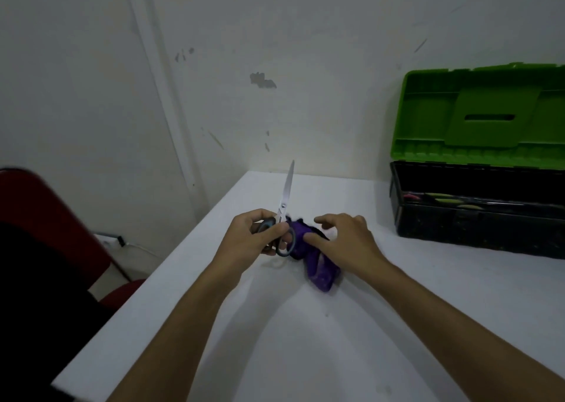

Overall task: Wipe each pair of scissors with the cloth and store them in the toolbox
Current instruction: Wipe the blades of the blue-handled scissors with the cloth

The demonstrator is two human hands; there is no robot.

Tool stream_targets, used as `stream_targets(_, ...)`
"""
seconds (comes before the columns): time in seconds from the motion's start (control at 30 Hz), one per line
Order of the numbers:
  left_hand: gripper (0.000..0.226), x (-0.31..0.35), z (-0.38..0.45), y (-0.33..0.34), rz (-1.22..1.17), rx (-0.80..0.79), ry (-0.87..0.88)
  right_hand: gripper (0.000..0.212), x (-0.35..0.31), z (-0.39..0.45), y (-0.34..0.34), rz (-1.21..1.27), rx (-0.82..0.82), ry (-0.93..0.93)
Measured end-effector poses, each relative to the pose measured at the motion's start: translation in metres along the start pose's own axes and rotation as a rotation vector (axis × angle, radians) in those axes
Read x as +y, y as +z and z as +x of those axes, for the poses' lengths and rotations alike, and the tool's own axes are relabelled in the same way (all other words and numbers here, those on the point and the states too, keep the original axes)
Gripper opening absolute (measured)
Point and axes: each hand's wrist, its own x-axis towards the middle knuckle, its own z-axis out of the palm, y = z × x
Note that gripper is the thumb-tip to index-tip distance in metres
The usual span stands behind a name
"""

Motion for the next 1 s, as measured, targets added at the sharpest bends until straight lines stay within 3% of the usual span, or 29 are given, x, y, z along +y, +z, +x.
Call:
stream_targets(0.1,0.02,-0.002,0.009,0.006,-0.007,-0.025,-0.006,0.031,-0.002,-0.004,-0.013,0.179,0.04,-0.083)
stream_targets(0.17,0.016,0.0,0.016,0.018,-0.035,-0.033,-0.002,0.019,-0.003,-0.009,-0.025,0.333,-0.039,-0.123)
stream_targets(0.27,0.019,0.01,0.033,0.048,-0.069,0.044,0.017,0.01,0.007,-0.007,-0.041,0.466,-0.022,-0.098)
stream_targets(0.4,0.037,0.029,0.058,0.092,-0.103,0.052,0.054,0.011,0.029,0.006,-0.076,0.499,0.065,-0.038)
stream_targets(0.53,0.033,0.046,0.084,0.14,-0.09,-0.059,0.104,0.015,0.053,0.01,-0.112,0.504,0.072,0.062)
stream_targets(0.67,0.023,0.06,0.11,0.199,-0.002,-0.14,0.14,0.008,0.089,0.014,-0.153,0.41,0.254,0.16)
stream_targets(0.77,0.023,0.074,0.121,0.243,0.045,-0.217,0.15,0.008,0.125,0.019,-0.196,0.199,0.355,0.191)
stream_targets(0.87,0.017,0.078,0.131,0.275,0.11,-0.249,0.16,0.009,0.162,0.029,-0.235,-0.012,0.321,0.214)
stream_targets(1.0,0.016,0.078,0.145,0.303,0.283,-0.273,0.234,0.011,0.207,0.046,-0.271,-0.294,0.139,0.225)
